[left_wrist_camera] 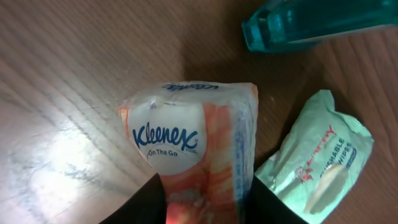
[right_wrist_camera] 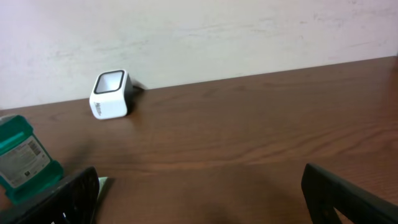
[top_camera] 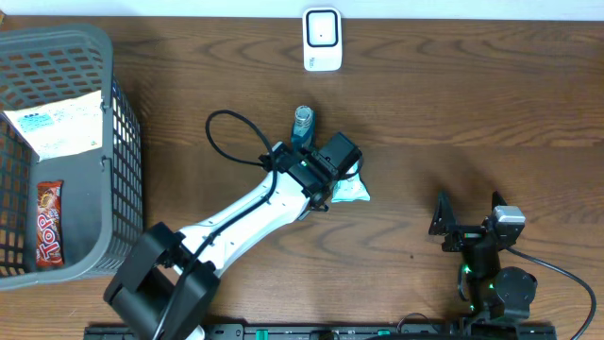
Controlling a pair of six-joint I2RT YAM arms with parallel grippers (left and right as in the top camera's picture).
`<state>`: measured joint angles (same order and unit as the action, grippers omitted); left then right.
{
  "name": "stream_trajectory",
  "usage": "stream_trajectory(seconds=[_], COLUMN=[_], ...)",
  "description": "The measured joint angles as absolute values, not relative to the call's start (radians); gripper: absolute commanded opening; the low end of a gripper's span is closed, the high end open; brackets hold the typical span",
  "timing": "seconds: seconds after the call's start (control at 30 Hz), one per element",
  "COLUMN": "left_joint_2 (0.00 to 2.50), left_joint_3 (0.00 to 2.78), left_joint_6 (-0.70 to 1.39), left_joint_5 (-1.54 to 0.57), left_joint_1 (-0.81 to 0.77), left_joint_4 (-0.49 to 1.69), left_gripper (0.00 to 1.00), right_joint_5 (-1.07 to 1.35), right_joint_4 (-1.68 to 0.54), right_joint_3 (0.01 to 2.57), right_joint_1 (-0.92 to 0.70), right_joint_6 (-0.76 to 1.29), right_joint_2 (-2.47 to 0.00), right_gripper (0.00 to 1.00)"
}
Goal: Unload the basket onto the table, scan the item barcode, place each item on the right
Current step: 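Carry the Kleenex pack next to the wipes and release it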
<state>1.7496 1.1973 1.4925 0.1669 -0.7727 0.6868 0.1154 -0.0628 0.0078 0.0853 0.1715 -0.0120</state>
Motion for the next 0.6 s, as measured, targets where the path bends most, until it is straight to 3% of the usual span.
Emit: stream_trajectory(seconds=[0.13,0.2,0.27,0.43,0.6], left_joint_2=[1.779,1.795,1.81,1.812,1.8], left_joint_3=[1.197,1.197,1.197,1.197,1.213], left_joint_6=[1.493,1.491,1.499,1.461,1.396], left_joint_5=[0.171,0.171,0.17,0.158,0.136], left_joint_1=[-0.773,-0.773,-0.773,-0.773,-0.773], left_joint_4=[0.659,0.651,0.649,0.649,0.68], left_gripper=[0.4,0.49,0.68,0.87,0.89], right_joint_5=[0.115,0.115,0.115,0.115,0.115], right_joint_4=[-0.063,-0.063,-0.063,-0.063,-0.063], right_joint_3=[0.008,0.008,0.008,0.008,0.008], right_joint_1=[0.085,0.085,0.085,0.085,0.085], right_joint_6=[0.171,0.171,0.171,0.171,0.171], right_joint_2=[-0.012,-0.012,-0.012,-0.012,-0.012], right_gripper=[0.99,0.99,0.99,0.99,0.99])
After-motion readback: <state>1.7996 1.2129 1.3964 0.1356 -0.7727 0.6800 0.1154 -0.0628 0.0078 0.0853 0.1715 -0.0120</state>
